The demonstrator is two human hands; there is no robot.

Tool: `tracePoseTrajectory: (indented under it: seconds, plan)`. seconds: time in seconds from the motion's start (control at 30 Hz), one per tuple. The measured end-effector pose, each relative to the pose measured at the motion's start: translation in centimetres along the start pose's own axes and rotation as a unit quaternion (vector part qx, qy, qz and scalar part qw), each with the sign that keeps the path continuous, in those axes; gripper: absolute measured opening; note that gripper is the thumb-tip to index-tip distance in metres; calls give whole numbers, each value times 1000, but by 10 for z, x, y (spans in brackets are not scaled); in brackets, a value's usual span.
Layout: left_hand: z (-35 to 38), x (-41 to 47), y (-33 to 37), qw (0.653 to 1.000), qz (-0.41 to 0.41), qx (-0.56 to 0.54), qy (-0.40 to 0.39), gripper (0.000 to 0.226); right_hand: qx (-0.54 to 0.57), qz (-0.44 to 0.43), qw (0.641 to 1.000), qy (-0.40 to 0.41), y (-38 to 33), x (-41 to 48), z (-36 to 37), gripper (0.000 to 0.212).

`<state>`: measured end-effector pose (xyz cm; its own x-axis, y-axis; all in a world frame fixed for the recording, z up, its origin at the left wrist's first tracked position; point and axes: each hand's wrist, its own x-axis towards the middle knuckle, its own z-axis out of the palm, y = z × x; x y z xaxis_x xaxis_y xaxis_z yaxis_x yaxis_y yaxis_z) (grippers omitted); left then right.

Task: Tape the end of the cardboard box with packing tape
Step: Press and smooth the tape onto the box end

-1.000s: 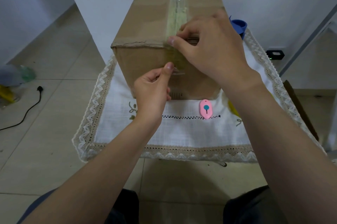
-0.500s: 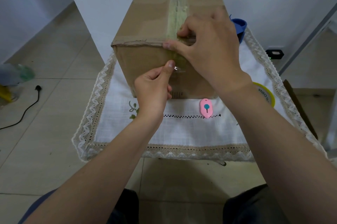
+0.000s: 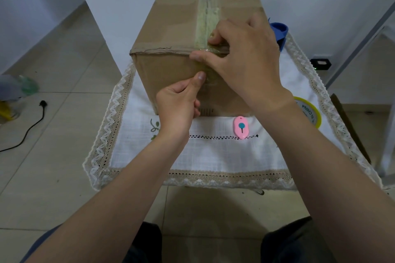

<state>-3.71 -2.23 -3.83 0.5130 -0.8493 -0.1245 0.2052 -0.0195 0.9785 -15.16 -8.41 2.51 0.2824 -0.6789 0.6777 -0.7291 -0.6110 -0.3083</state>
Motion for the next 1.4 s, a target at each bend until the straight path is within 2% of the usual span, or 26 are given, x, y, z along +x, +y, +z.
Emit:
tracePoseTrajectory:
  seconds: [0.1, 0.33, 0.57, 0.8, 0.97, 1.13, 1.23, 1.4]
  plan:
    - [0, 1, 1, 1000, -3, 0, 0, 16, 14, 5, 1000, 11, 1, 1, 2, 48]
    - [-3, 4, 0, 1000, 10, 25, -4, 19, 8, 8, 999, -39, 1, -4, -5, 43]
    - [-2, 1, 2, 1000, 9, 15, -4, 15, 20, 42, 999, -2, 5, -1, -3, 42]
    - [-2, 0, 3, 999, 17, 28, -4, 10, 41, 38, 998, -17, 8, -8, -3, 35]
    - [-3, 0, 3, 999, 26, 33, -8, 9, 22, 13, 999, -29, 10, -12, -3, 40]
    - [-3, 1, 3, 999, 24, 35, -6, 13, 42, 32, 999, 0, 10, -10, -2, 35]
    - [-3, 2, 3, 999, 24, 36, -4, 11, 43, 31, 998, -15, 11, -10, -4, 33]
    - [-3, 2, 3, 999, 28, 40, -5, 13, -15, 6, 999, -47, 14, -15, -10, 43]
